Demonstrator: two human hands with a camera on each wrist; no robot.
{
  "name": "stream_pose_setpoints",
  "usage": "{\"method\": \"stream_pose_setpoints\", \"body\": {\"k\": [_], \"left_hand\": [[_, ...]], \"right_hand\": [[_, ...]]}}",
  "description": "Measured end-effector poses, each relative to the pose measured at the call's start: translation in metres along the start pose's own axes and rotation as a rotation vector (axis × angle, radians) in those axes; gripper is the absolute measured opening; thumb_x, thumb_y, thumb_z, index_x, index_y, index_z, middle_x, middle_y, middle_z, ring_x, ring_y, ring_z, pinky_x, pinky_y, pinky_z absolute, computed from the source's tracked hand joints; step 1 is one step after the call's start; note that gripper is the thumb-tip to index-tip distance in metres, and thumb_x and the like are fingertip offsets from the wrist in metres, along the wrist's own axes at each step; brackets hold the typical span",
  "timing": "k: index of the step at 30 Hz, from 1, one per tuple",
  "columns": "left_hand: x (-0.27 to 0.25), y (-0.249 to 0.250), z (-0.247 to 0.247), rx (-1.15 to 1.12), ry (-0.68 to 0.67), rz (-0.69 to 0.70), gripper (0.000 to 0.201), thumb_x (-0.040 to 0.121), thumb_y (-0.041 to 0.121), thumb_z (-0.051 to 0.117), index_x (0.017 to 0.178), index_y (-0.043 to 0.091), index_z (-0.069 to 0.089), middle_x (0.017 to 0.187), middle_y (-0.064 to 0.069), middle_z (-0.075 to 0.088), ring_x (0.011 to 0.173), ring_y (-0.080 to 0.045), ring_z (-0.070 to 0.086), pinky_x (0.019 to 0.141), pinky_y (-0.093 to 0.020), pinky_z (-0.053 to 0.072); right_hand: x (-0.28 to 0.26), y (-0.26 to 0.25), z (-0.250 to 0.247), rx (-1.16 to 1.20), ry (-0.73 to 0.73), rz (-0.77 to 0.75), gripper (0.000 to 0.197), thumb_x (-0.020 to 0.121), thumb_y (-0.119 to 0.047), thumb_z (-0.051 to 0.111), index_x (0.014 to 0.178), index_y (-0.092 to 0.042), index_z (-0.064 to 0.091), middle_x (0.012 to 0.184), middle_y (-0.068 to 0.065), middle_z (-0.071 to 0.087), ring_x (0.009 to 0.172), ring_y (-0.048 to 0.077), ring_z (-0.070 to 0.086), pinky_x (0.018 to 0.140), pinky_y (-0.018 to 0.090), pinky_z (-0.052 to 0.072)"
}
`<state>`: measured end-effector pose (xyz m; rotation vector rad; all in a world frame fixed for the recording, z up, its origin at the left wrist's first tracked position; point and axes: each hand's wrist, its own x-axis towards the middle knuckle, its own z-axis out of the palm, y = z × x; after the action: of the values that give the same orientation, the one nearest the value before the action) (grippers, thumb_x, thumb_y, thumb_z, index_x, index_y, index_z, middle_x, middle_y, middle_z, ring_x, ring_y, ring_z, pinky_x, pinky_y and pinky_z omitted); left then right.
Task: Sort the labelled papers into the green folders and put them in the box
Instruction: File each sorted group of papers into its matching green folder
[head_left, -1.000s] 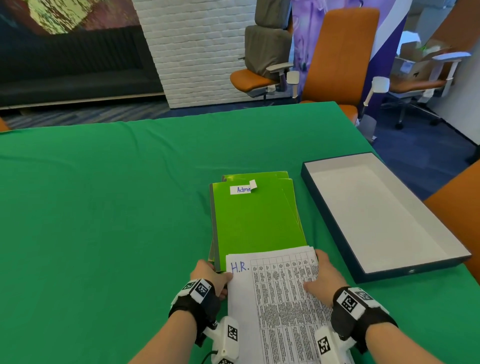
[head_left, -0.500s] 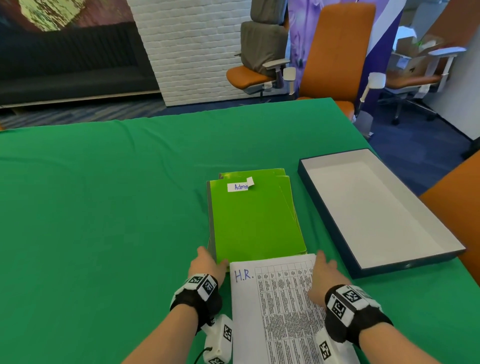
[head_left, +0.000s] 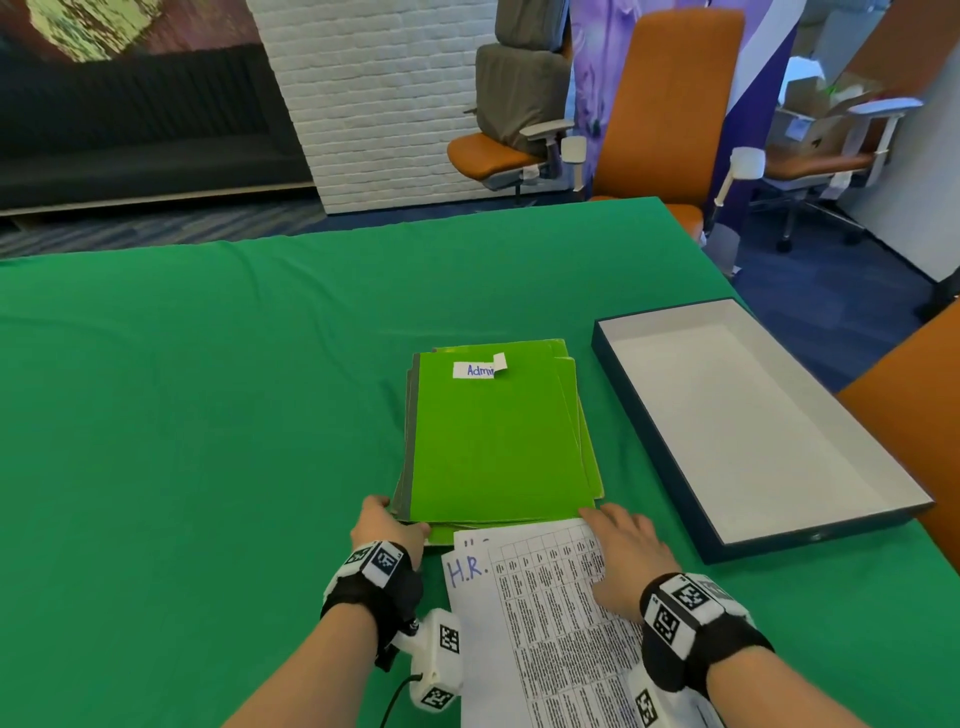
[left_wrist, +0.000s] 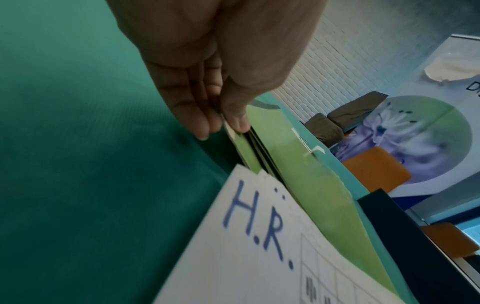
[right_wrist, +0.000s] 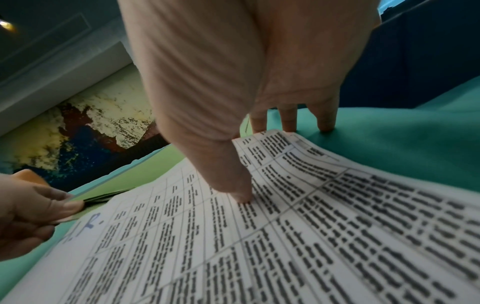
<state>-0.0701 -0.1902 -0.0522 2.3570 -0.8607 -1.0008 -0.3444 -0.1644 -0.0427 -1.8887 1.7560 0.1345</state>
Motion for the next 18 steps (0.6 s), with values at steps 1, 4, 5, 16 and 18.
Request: {"method": "stream_pose_setpoints", "body": {"k": [1,4,5,16,18], "left_hand": [[0.002,0.0,-0.003,-0.002,0.002,0.01,0.06,0.075,0.014,0.076,0.127,0.016,0.046,0.103,-0.012,0.065,0.08,-0.029,0.067,0.072,-0.042,0.059],[0.004,0.0,-0.01,-0.055,-0.022,0.0,0.043,0.084,0.012,0.06,0.125,0.015,0.049,0.095,-0.012,0.065,0.074,-0.029,0.067,0.068,-0.044,0.059],[0.005,0.001,-0.01,-0.078,-0.042,-0.01,0.04,0.086,0.017,0.054,0.125,0.014,0.048,0.096,-0.013,0.063,0.077,-0.03,0.066,0.071,-0.047,0.059],[0.013,0.001,-0.012,0.064,0.071,0.026,0.04,0.08,0.029,0.07,0.11,0.003,0.061,0.095,-0.017,0.068,0.082,-0.035,0.067,0.075,-0.043,0.058],[0.012,0.0,-0.02,0.095,0.123,0.06,0.038,0.083,0.03,0.066,0.112,0.006,0.063,0.1,-0.016,0.069,0.089,-0.034,0.065,0.08,-0.039,0.055]], "right_hand": [[0.0,0.0,0.001,0.01,0.009,-0.001,0.086,0.074,-0.011,0.061,0.145,-0.032,0.018,0.152,-0.006,0.017,0.137,0.024,0.02,0.112,0.049,0.028],[0.001,0.0,0.002,0.018,0.02,-0.006,0.083,0.074,-0.011,0.061,0.143,-0.034,0.021,0.15,-0.006,0.019,0.137,0.024,0.02,0.112,0.049,0.027],[0.001,-0.001,0.003,0.02,0.02,-0.007,0.082,0.074,-0.01,0.061,0.142,-0.034,0.022,0.15,-0.006,0.02,0.136,0.024,0.02,0.112,0.049,0.027],[0.0,-0.001,0.005,0.044,0.011,-0.007,0.078,0.074,-0.015,0.062,0.139,-0.036,0.025,0.149,-0.005,0.021,0.139,0.025,0.016,0.114,0.055,0.018],[0.0,-0.003,0.006,0.036,0.004,0.001,0.08,0.073,-0.014,0.062,0.14,-0.036,0.024,0.15,-0.004,0.019,0.14,0.026,0.014,0.114,0.056,0.016]]}}
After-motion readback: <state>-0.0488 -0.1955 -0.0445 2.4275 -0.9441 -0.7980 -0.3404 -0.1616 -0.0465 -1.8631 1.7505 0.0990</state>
